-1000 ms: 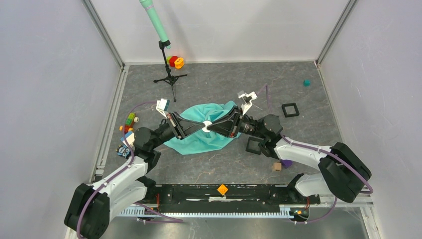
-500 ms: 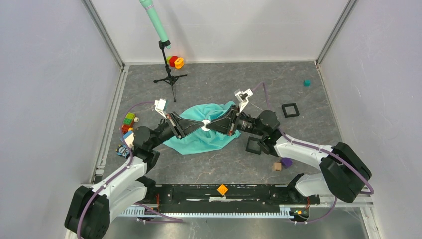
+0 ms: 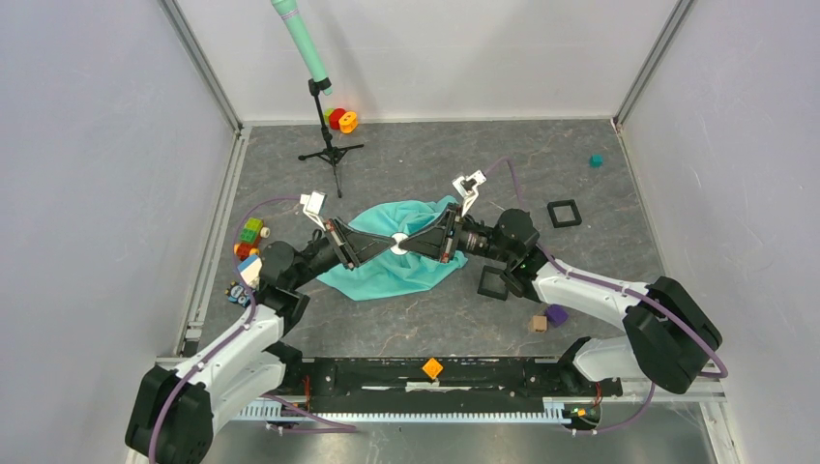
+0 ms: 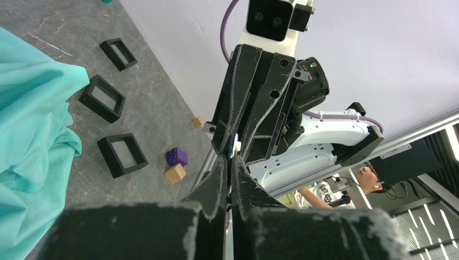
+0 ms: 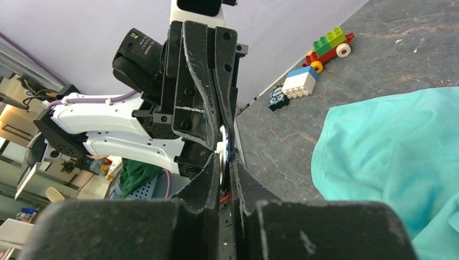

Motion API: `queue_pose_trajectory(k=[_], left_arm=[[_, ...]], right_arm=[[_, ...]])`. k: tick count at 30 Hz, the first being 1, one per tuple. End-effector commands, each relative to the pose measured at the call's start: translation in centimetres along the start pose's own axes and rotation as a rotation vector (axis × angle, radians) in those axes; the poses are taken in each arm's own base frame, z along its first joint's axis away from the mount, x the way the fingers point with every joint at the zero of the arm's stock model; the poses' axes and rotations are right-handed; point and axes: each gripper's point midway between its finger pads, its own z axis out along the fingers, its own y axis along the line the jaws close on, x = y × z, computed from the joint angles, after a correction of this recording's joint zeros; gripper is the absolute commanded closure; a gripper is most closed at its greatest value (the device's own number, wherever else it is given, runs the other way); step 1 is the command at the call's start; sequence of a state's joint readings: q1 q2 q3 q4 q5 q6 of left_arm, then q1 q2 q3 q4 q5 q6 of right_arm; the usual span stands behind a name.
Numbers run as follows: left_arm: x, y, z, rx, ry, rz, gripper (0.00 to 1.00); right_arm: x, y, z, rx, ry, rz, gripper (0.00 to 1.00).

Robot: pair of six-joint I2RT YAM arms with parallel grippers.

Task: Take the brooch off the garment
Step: Close the brooch, then place the brooch on the clothes.

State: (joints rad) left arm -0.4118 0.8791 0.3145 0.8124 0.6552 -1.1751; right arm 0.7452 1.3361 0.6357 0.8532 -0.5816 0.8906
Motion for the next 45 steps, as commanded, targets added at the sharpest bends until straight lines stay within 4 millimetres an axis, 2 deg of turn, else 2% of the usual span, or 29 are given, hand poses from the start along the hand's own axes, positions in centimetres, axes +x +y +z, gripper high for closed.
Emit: queue_pose_trajectory(k=[1, 5, 12, 16, 21, 27, 31, 34, 37, 41, 45], left_arm=[[0.4, -3.4, 0.3, 0.1, 0.068, 0.094, 0.98], [0.4, -3.3, 0.2, 0.088, 0.066, 0.114, 0.98], [0.3, -2.6, -0.2, 0.036, 0.047, 0.172, 0.98], [0.2, -2.0, -0.4, 0.011, 0.037, 0.181, 0.98], [0.1, -0.3, -0.6, -0.073, 0.017, 0.196, 0.98], [0.1, 2.3, -0.8, -0.172, 0.012, 0.201, 0.98], [0.3, 3.3, -0.7, -0.195, 0.017, 0.196, 0.98], [0.3, 5.2, -1.0, -0.281, 0.032, 0.221, 0.98], [0.8, 8.9, -2.0, -0.467, 0.117, 0.256, 0.98], [1.6, 12.6, -3.4, -0.67, 0.198, 0.309, 0.98], [1.4, 14.7, -5.2, -0.908, 0.264, 0.479, 0.98]], right_arm=[[-0.3, -1.0, 1.0, 0.052, 0.0, -0.024, 0.97], [-0.4, -1.5, 0.8, 0.08, -0.017, -0.017, 1.0], [-0.3, -3.2, 0.5, 0.151, -0.05, -0.023, 0.98], [-0.4, -3.4, 0.4, 0.148, -0.074, -0.022, 0.93], [-0.5, -3.3, -0.2, 0.149, -0.098, -0.044, 0.74], [-0.2, -3.6, -1.1, 0.18, -0.098, -0.068, 0.68], [0.2, -3.8, -1.9, 0.2, -0.093, -0.089, 0.45], [0.2, -4.5, -2.9, 0.258, -0.078, -0.133, 0.38], [0.6, -7.4, -5.0, 0.458, -0.026, -0.179, 0.3], [0.9, -11.1, -10.0, 0.775, 0.044, -0.248, 0.02], [1.5, -13.3, -15.8, 1.057, 0.098, -0.28, 0.02]])
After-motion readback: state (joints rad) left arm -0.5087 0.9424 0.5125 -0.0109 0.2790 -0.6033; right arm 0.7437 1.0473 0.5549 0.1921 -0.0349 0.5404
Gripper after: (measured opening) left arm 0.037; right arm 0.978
